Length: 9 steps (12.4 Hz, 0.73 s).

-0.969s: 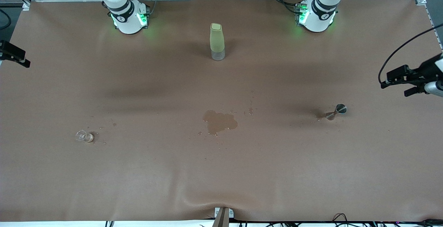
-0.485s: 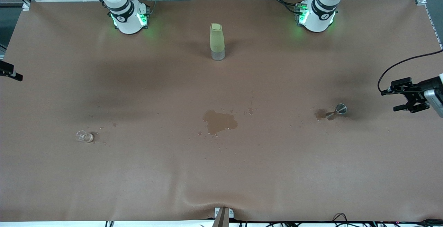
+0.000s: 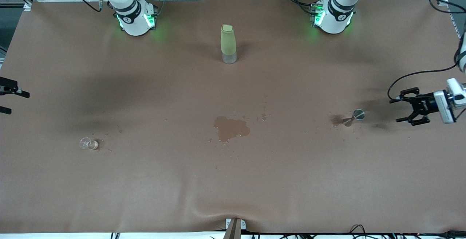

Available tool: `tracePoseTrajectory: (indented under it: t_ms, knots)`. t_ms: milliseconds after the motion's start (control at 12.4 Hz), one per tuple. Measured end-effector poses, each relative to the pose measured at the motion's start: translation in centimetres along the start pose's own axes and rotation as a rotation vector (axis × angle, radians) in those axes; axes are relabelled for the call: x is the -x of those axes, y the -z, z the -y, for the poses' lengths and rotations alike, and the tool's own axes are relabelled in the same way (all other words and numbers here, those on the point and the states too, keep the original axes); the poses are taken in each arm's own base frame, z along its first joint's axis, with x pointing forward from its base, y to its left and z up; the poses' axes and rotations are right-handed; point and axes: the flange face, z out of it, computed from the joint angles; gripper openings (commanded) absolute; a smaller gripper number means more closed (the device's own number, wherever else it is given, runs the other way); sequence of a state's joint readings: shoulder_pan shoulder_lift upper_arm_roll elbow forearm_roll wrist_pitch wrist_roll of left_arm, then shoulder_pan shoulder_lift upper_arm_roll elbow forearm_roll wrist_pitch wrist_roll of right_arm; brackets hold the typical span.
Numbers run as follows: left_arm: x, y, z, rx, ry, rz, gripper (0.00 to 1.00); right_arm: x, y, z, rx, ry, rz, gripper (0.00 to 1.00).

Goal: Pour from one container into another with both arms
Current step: 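Grasp the steel jigger with the left gripper while the right gripper grasps the beaker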

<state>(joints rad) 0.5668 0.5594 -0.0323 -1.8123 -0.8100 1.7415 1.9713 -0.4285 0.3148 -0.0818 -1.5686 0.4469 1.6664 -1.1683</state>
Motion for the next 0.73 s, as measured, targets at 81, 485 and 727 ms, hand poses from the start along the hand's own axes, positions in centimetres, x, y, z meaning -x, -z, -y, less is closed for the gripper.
tracePoseTrajectory:
  t_ms: [81, 485, 727]
  knots:
    - [1.5, -1.6, 0.3, 0.04, -0.029, -0.039, 0.94, 1.1, -1.5, -1.6, -0.039, 0.044, -0.031, 1.0]
    - [4.1, -5.7, 2.2, 0.161, -0.237, -0.141, 0.85, 4.5, -9.1, -7.1, -0.162, 0.261, -0.17, 1.0]
    - [4.2, -6.4, 2.5, 0.168, -0.347, -0.158, 0.79, 6.4, -11.6, -9.6, -0.176, 0.371, -0.255, 1.0]
